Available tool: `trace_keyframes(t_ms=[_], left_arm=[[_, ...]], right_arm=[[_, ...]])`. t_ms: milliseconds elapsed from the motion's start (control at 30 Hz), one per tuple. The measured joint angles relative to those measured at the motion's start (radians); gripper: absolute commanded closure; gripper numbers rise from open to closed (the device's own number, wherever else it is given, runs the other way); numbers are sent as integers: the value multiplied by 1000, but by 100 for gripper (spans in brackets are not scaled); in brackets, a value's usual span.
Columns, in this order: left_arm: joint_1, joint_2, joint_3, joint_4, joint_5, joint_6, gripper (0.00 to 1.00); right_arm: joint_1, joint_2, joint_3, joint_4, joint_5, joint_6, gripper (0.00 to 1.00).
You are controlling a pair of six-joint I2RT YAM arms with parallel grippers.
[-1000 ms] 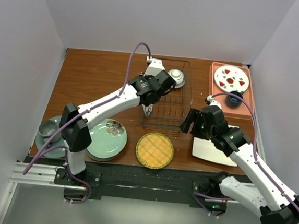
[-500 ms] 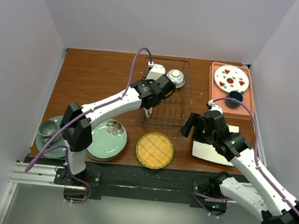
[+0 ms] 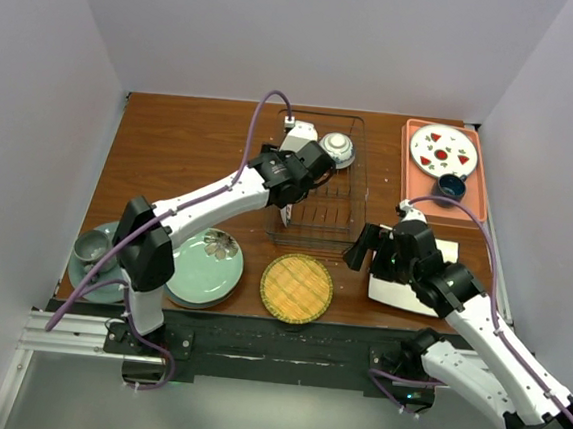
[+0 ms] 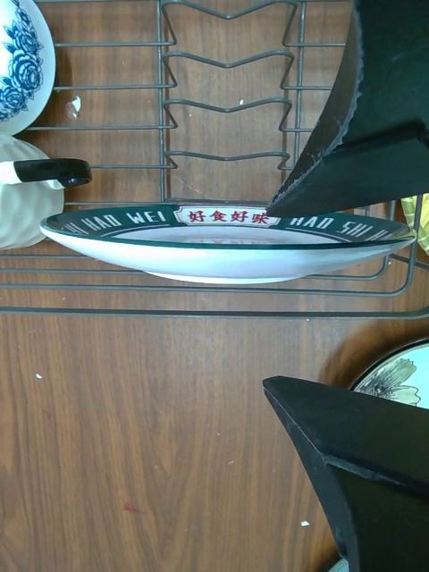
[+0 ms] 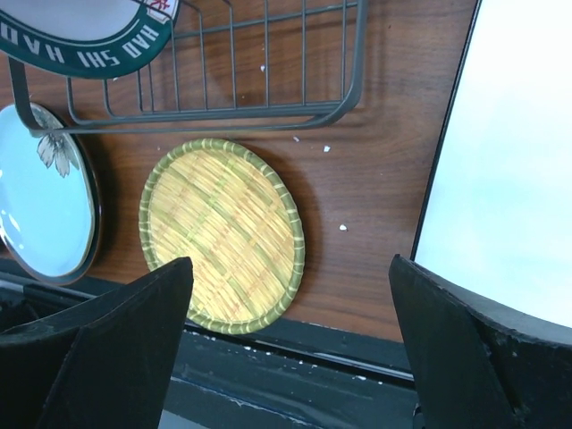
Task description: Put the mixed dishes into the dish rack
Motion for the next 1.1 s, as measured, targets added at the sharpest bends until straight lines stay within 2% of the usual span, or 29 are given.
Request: trace_keyframes(t_ms=[100,333,567,767,933,1100], left_arm=[[0,-18,-3,3,6,6,18],[0,-148,-81,26,47,22,0],[0,-452,-324,174,212,53,0],[0,-725,-593,302,401,68,0],[4,-855,-769,347,499,61,0],[4,-887,-882,384,568,38,0]], right_arm=[[0,-19,-16,-5,-13,0,1],[0,-53,-32,-20,-57,-2,2],[0,-124,-124,-8,-134,-12,6],[0,-203,-300,111,-256,24,11],[0,-108,-373,229,-302,55,18],[0,33,-389,341,-317,64,28]])
